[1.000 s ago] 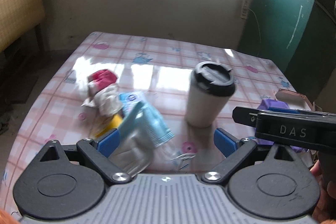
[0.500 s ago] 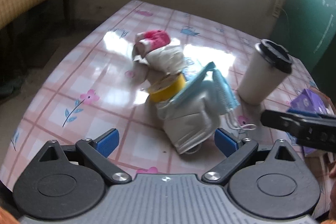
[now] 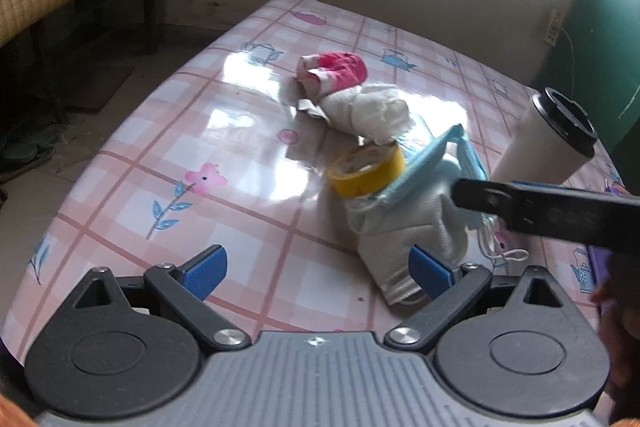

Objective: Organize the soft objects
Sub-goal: 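Grasp the blue surgical mask by its ear loop with the right gripper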

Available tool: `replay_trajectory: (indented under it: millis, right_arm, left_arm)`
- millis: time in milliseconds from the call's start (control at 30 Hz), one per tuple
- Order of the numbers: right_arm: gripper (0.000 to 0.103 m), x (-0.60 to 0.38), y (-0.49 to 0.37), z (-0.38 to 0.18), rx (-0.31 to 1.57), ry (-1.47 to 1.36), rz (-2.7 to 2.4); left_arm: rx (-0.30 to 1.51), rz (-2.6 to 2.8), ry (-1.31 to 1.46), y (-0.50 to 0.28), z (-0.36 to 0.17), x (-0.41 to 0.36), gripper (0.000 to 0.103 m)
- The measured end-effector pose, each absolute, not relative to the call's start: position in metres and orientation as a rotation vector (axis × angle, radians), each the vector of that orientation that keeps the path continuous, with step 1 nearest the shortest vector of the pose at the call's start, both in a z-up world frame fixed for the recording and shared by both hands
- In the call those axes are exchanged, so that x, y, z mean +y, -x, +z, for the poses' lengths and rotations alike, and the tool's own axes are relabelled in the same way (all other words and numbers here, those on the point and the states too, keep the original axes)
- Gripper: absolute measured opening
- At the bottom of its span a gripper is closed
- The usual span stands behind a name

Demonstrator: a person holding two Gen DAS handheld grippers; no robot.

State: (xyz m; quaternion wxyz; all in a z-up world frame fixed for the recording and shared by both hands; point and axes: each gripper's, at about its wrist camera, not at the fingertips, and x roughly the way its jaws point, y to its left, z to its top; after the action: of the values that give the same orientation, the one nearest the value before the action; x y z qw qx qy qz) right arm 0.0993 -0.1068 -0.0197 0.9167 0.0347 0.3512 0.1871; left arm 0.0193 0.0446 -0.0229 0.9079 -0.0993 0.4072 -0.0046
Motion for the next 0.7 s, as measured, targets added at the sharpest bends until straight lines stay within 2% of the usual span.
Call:
replay_trajectory:
  millis: [100,167,233,267,400,500,700]
  right_arm:
    - [0.079,-0.098,-0.115,-0.025,0.709,-0.056,0.376]
    - [0.073,-0.097,-0.123,-0.03,0.705,-0.058,0.37]
    - [0.04,-0.096,-0.128,-0.033,0.716,-0.062,0.384]
    - [0.04,-0.098,-0.128,-0.033,0.716,-0.076,0.392]
    - [0.029,-0.112,-0.115,-0.024,0.662,-0.11,0.388]
    - [0.015,-0.129,-0.096,-0.009,0.607,-0.108,0.371]
    - [0.014,-0.172,-0.059,0.007,0.567,-0.148,0.367]
  left_arm:
    - [0.841,-0.002,0.213,-0.02,-0.024,0.051,0.1]
    - [0.841,0.003,0.217,-0.022,-0.024,0.055,0.1]
    - [0.839,0.002,0.224,-0.023,-0.024,0.057,0.1]
    - [0.838,0.0,0.224,-0.022,-0.024,0.056,0.1]
    - [0.833,-0.007,0.225,-0.024,-0.022,0.053,0.1]
    - [0.818,-0.015,0.227,-0.028,-0.019,0.051,0.1]
    - [0.804,-0.022,0.22,-0.045,-0.014,0.046,0.1]
